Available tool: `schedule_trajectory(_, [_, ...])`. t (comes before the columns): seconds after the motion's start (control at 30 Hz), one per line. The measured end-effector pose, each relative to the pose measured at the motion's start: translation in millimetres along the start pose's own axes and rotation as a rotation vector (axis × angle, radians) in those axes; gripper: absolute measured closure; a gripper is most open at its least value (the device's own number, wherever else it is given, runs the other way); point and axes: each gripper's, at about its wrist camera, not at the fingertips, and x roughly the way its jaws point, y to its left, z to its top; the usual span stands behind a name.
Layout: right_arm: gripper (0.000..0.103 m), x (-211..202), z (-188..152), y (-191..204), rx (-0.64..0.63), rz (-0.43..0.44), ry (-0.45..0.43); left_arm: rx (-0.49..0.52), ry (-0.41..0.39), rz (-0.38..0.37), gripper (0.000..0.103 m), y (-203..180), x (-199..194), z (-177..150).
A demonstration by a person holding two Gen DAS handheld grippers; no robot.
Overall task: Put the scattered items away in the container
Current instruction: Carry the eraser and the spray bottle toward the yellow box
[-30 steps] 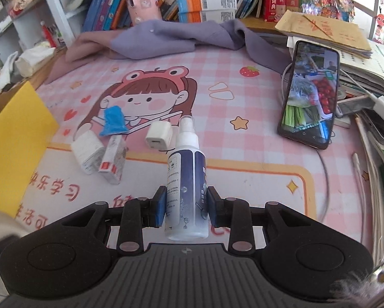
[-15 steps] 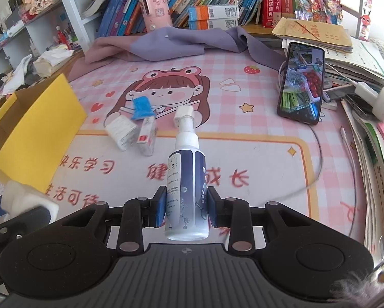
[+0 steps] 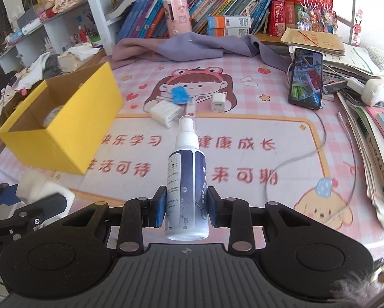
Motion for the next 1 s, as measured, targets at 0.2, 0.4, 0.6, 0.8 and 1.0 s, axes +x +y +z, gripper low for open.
schedule_trajectory(0.2, [0.073,-18.1,-22.6,29.6,-0.003,-0.002,-0.012,0.009,-0.011,-0.007,0.065,13.2,-26.2,-16.8])
schedule_trajectory(0.4, [0.073,-29.1,-40.0,54.9,0.01,0.001,-0.022,0.007,-0.008,0.005,0.065,29.7,-47.6,-33.4])
schedule_trajectory(0.6, [0.073,-32.5,-50.8,83.0,-0.024,0.021,-0.019,-0.007,-0.001,0.037,0.065,46.5,-64.7,-46.7])
schedule_trajectory(0.8, [0.073,-32.3,-54.4,108.2,-0.074,0.047,-0.01,-0.044,0.025,0.1,0.065,64.8,-74.8,-57.7])
schedule_trajectory(1.0, [0.073,-29.0,-55.0,125.3,-0.105,0.072,0.002,-0.071,0.029,0.134,0.065,78.9,-83.1,-63.7])
